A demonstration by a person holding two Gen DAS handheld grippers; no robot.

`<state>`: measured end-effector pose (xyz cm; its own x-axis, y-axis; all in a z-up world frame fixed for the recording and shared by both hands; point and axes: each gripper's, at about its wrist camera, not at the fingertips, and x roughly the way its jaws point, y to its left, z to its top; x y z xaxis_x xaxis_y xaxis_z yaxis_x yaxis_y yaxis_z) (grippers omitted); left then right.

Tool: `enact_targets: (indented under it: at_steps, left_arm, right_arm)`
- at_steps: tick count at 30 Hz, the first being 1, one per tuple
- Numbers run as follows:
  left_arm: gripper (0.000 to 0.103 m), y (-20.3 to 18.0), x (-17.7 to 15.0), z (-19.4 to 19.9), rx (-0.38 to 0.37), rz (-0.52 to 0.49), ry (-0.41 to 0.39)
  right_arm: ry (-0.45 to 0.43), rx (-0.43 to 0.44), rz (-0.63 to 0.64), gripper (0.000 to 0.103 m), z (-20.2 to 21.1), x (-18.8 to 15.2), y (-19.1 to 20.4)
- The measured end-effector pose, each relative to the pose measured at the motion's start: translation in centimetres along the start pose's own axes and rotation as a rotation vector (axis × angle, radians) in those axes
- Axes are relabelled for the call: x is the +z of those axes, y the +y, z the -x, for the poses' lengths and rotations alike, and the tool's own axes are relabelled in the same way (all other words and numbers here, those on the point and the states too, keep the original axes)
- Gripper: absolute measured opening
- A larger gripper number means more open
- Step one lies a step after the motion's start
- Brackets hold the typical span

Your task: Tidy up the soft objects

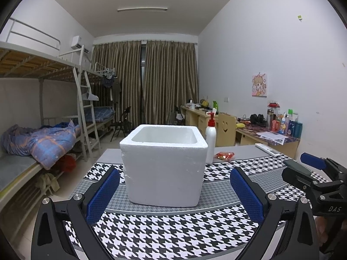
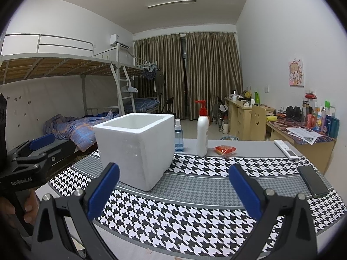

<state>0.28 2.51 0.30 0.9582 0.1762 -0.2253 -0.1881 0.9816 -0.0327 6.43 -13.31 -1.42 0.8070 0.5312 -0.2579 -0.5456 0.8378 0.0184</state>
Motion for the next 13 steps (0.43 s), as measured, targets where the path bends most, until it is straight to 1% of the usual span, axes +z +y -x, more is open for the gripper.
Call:
enact_targets:
  at_steps: [6, 13]
  left_arm:
    - [0.102, 0.06, -0.09, -0.41, -0.003, 0.001, 0.011]
    - [0.102, 0.05, -0.28, -0.27, -0.004, -0.002, 0.006]
  right_arm:
    - [0.008, 0.0, -0.007, 0.102, -0.33, 0.02, -0.23]
    - [0.013, -0.001, -0.005, 0.102, -0.47, -0.05, -0.23]
